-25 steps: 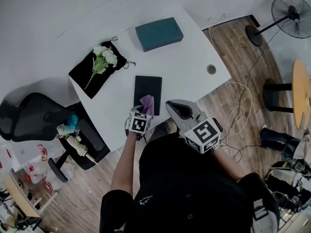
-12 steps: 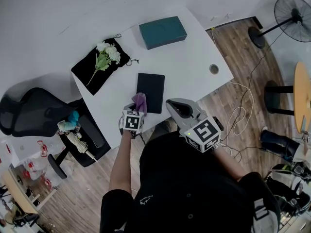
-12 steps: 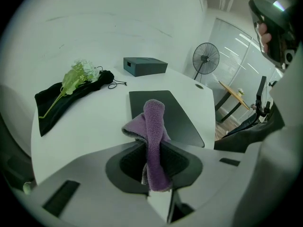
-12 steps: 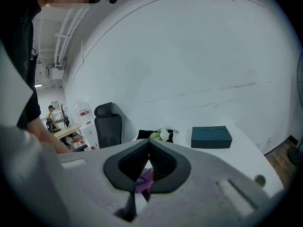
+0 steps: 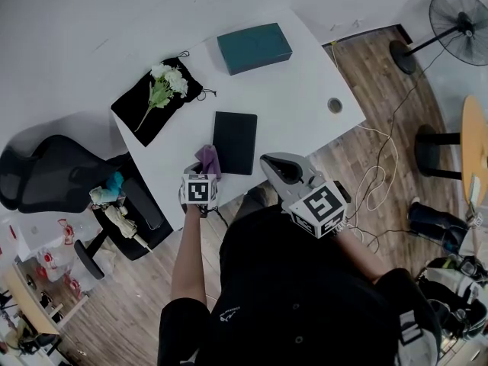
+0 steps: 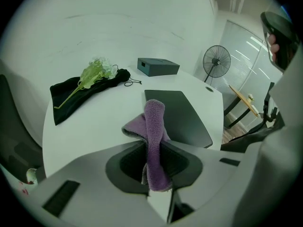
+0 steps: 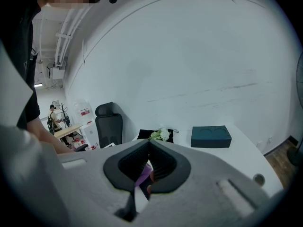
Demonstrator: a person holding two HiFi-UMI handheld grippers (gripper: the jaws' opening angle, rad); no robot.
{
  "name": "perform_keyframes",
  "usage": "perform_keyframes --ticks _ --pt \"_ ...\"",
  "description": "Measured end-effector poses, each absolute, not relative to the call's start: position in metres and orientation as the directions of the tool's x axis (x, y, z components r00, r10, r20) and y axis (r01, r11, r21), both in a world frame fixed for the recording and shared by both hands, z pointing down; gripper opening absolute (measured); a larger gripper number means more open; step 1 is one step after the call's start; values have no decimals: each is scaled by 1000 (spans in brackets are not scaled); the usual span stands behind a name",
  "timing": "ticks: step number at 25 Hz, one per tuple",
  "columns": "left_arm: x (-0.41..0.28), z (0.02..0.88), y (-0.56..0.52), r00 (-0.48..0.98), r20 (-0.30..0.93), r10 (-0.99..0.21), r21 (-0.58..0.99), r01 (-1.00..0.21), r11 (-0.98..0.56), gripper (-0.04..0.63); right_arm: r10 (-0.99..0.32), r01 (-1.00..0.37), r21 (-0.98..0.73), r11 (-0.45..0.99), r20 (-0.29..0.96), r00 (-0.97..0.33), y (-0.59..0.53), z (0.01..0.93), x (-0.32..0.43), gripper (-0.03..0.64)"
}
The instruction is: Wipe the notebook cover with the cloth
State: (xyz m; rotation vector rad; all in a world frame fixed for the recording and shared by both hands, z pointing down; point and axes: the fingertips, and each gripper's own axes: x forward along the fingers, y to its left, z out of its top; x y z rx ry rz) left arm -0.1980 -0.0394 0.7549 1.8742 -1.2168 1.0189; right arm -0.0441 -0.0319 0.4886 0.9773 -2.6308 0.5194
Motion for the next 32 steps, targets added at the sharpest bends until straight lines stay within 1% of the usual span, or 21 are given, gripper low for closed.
perform_keyframes --ticks 5,11,18,25,32 --pt "-205 740 -33 234 853 -466 93 -948 -305 72 -568 -675 -235 700 391 -725 -30 489 -35 3" --pt "-204 716 -19 230 799 -555 110 -964 -241 72 -578 -691 -245 680 400 -711 -24 495 -20 2" --pt "-187 661 -15 250 687 -682 168 -968 -186 72 -572 -686 -253 682 401 -716 -21 498 -13 2" --pt "-154 601 -10 300 567 -767 195 -954 -229 72 -564 -677 -256 690 396 -725 -24 501 -12 3" --pt "-141 561 3 294 472 -831 180 -955 -235 72 -549 -661 -255 706 392 -738 -28 504 -17 2"
